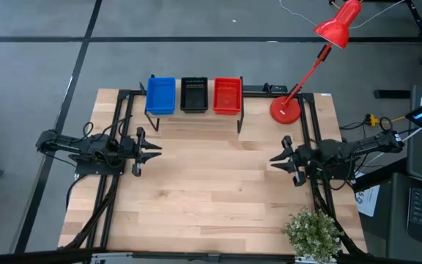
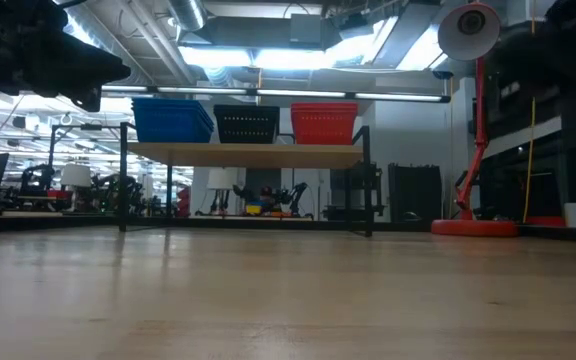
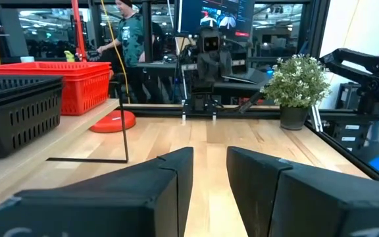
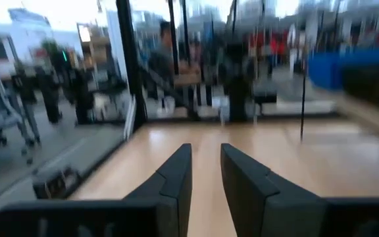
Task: Stack baskets on shelf by color
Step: Return to Home Position
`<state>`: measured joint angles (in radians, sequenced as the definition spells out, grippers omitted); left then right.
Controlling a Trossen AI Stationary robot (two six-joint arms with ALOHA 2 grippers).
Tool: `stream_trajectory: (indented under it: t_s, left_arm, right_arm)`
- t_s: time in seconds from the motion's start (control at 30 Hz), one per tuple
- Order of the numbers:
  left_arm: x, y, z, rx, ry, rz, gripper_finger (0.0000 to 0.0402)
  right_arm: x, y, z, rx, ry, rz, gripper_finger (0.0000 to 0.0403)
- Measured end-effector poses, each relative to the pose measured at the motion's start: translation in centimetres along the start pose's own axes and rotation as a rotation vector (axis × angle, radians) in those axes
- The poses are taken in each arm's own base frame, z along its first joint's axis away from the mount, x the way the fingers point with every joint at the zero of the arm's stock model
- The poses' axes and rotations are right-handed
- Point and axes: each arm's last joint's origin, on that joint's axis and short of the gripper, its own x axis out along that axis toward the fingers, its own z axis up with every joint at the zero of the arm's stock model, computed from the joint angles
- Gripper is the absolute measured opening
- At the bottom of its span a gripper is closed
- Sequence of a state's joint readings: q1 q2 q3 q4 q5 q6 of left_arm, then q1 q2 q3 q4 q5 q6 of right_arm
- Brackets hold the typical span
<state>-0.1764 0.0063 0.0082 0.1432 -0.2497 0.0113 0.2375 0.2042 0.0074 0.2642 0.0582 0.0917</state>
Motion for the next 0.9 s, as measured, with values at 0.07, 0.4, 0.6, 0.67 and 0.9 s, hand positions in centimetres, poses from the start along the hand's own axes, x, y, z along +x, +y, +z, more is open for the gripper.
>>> stream_trajectory:
  t_s: [0.07, 0.4, 0.6, 0.67, 0.9]
  left_arm:
    - [0.0, 0.0, 0.0, 0.000, 0.000, 0.000, 0.0086]
    - [0.0, 0.0, 0.0, 0.000, 0.000, 0.000, 0.0086]
    - [0.0, 0.0, 0.0, 0.000, 0.000, 0.000, 0.0086]
    - [0.0, 0.0, 0.0, 0.000, 0.001, 0.000, 0.0086]
    - [0.0, 0.0, 0.0, 0.000, 0.000, 0.000, 0.0086]
  right_arm:
    - [-0.3, 0.0, 0.7, -0.016, -0.073, 0.006, 0.0081]
    - [-1.4, -0.6, 1.2, -0.261, -0.127, -0.075, 0.0081]
    - [-1.3, -0.9, 0.2, -0.235, -0.026, -0.093, 0.0081]
    - [-1.3, -1.0, 0.0, -0.236, -0.008, -0.093, 0.0081]
    - [-1.3, -1.0, 0.0, -0.236, -0.012, -0.093, 0.0081]
